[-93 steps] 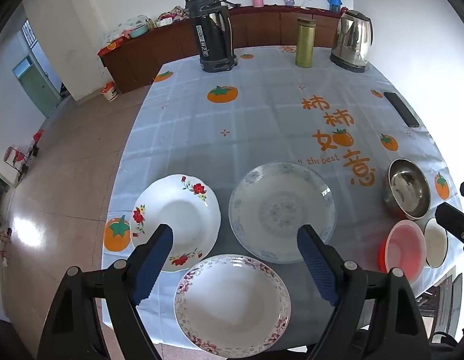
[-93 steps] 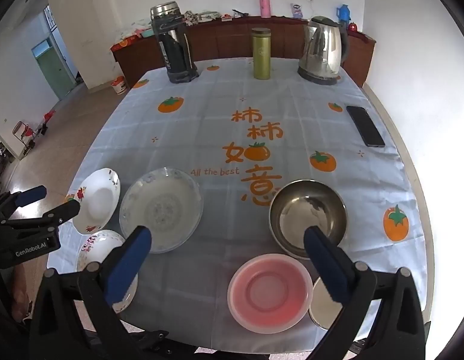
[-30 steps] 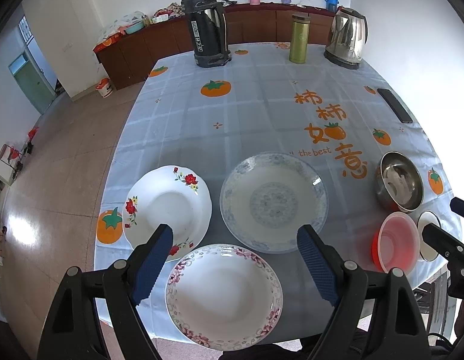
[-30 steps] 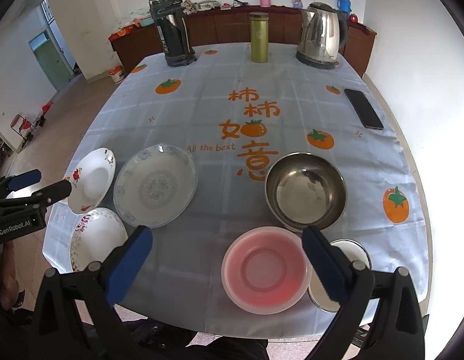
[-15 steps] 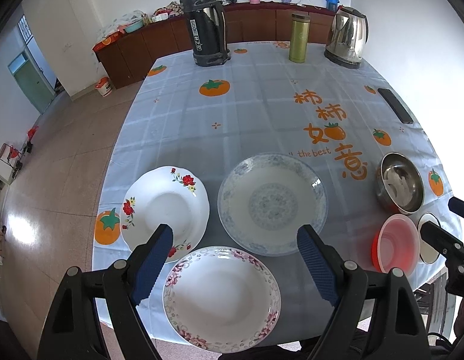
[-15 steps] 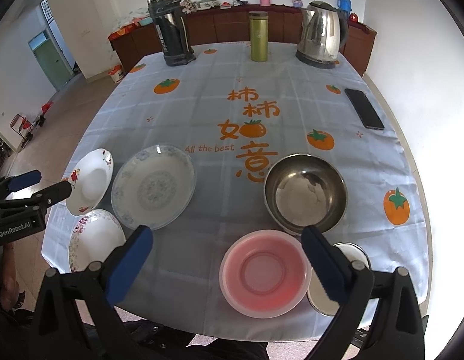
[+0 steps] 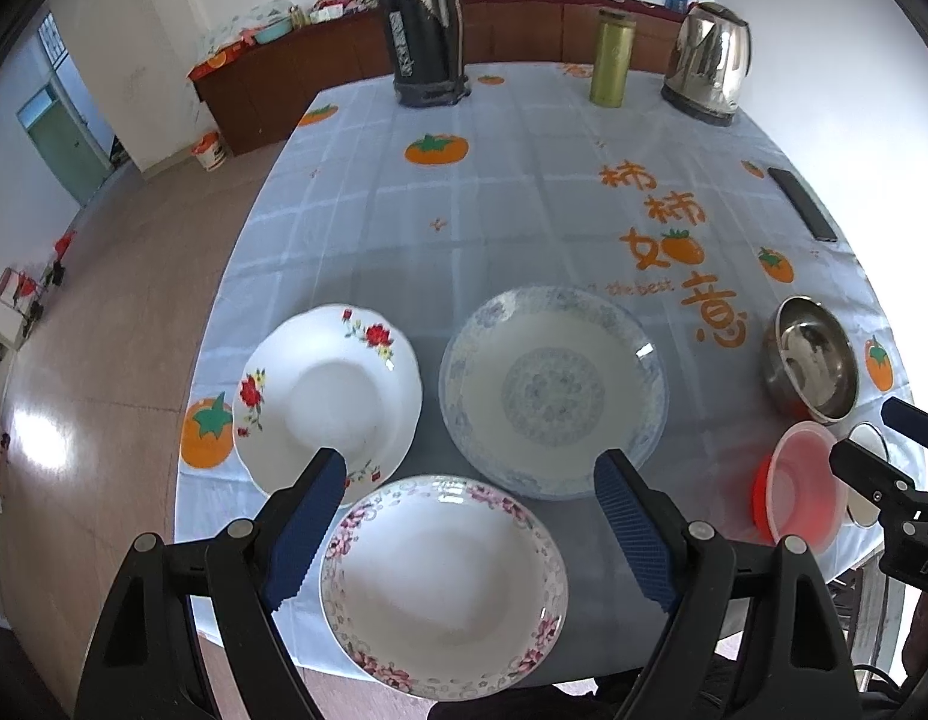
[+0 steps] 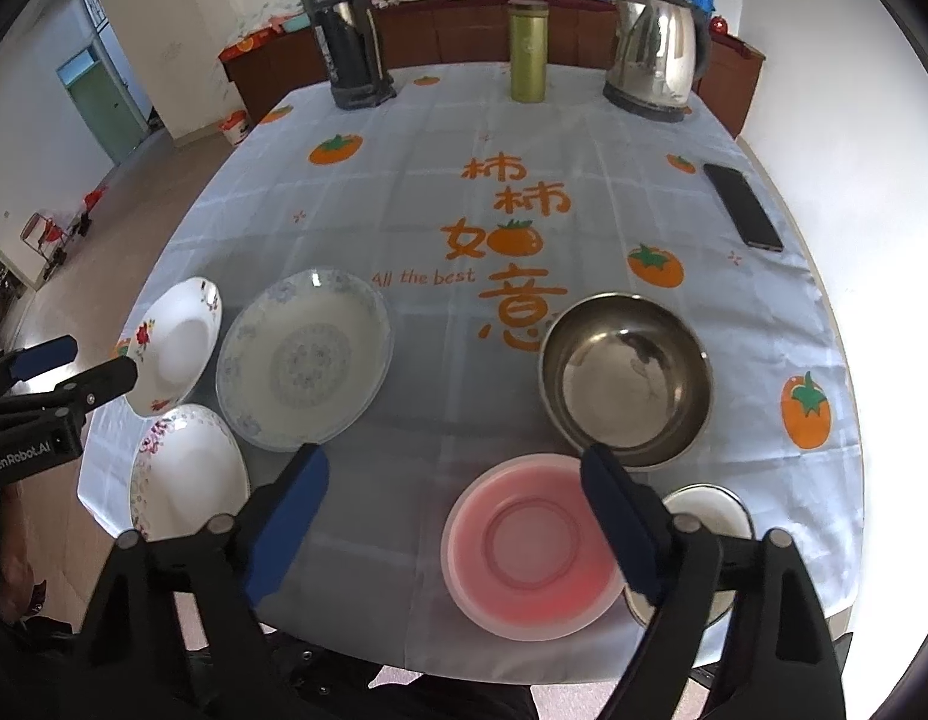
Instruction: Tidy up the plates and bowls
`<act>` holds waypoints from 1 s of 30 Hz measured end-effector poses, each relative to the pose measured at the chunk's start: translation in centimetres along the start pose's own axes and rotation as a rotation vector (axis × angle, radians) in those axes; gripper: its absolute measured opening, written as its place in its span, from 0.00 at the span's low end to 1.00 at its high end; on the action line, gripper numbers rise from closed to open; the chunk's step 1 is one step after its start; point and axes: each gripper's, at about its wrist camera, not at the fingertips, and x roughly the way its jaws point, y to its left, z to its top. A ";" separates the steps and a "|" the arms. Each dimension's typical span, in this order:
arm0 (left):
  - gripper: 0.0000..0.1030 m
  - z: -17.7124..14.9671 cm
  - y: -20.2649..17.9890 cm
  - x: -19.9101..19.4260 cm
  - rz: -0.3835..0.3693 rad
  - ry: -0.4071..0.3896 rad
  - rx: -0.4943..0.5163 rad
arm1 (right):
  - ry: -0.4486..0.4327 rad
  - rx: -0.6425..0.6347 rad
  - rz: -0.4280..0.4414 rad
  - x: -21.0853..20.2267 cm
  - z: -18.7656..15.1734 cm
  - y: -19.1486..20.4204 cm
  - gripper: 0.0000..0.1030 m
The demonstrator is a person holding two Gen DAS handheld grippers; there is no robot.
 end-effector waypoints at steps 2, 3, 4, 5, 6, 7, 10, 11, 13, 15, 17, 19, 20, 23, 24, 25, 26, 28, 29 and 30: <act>0.84 -0.3 0.6 0.5 0.010 0.017 -0.019 | 0.013 -0.009 0.010 0.5 -0.1 0.3 0.79; 0.84 -0.5 1.0 0.8 0.013 0.027 -0.034 | 0.018 -0.013 0.015 0.7 -0.1 0.4 0.78; 0.84 -0.7 1.4 1.1 0.015 0.034 -0.046 | 0.026 -0.019 0.022 1.1 -0.2 0.6 0.77; 0.84 -0.8 1.8 1.3 0.020 0.043 -0.059 | 0.034 -0.027 0.027 1.4 -0.2 0.7 0.76; 0.84 -1.1 2.4 1.7 0.028 0.053 -0.075 | 0.041 -0.036 0.031 1.7 -0.3 0.9 0.74; 0.84 -1.3 2.8 1.8 0.032 0.060 -0.086 | 0.049 -0.048 0.032 2.1 -0.5 1.2 0.73; 0.84 -2.3 4.1 2.4 0.046 0.076 -0.113 | 0.070 -0.077 0.041 3.1 -0.7 2.0 0.69; 0.84 -2.6 4.5 2.6 0.049 0.078 -0.119 | 0.078 -0.090 0.046 3.4 -0.8 2.3 0.66; 0.79 -3.4 5.3 3.0 0.065 0.085 -0.127 | 0.086 -0.126 0.068 3.9 -1.0 3.2 0.61; 0.78 -4.2 6.2 3.5 0.072 0.103 -0.142 | 0.099 -0.151 0.088 4.5 -1.2 3.9 0.59; 0.78 -5.1 7.0 4.1 0.082 0.123 -0.162 | 0.112 -0.173 0.110 5.2 -1.3 4.7 0.57; 0.78 -5.9 7.8 4.6 0.091 0.139 -0.176 | 0.125 -0.202 0.136 5.9 -1.5 5.6 0.54; 0.78 -6.3 8.1 4.9 0.098 0.144 -0.182 | 0.138 -0.217 0.158 6.4 -1.6 6.2 0.54; 0.77 -7.4 9.0 5.5 0.103 0.161 -0.196 | 0.158 -0.243 0.195 7.4 -1.8 7.5 0.54; 0.74 -7.8 9.4 5.8 0.099 0.169 -0.205 | 0.161 -0.251 0.206 7.7 -1.9 7.8 0.52; 0.65 -8.2 9.7 6.1 0.092 0.184 -0.213 | 0.165 -0.260 0.223 8.1 -1.9 8.3 0.50; 0.57 -8.4 10.0 6.4 0.079 0.197 -0.222 | 0.172 -0.263 0.231 8.4 -2.0 8.6 0.47; 0.49 -9.1 10.6 6.9 0.056 0.221 -0.242 | 0.200 -0.272 0.257 9.5 -2.2 9.6 0.43; 0.45 -9.4 10.9 7.1 0.052 0.230 -0.250 | 0.211 -0.276 0.266 9.9 -2.3 10.0 0.41; 0.45 -9.6 11.0 7.1 0.048 0.233 -0.255 | 0.219 -0.282 0.276 10.3 -2.5 10.4 0.36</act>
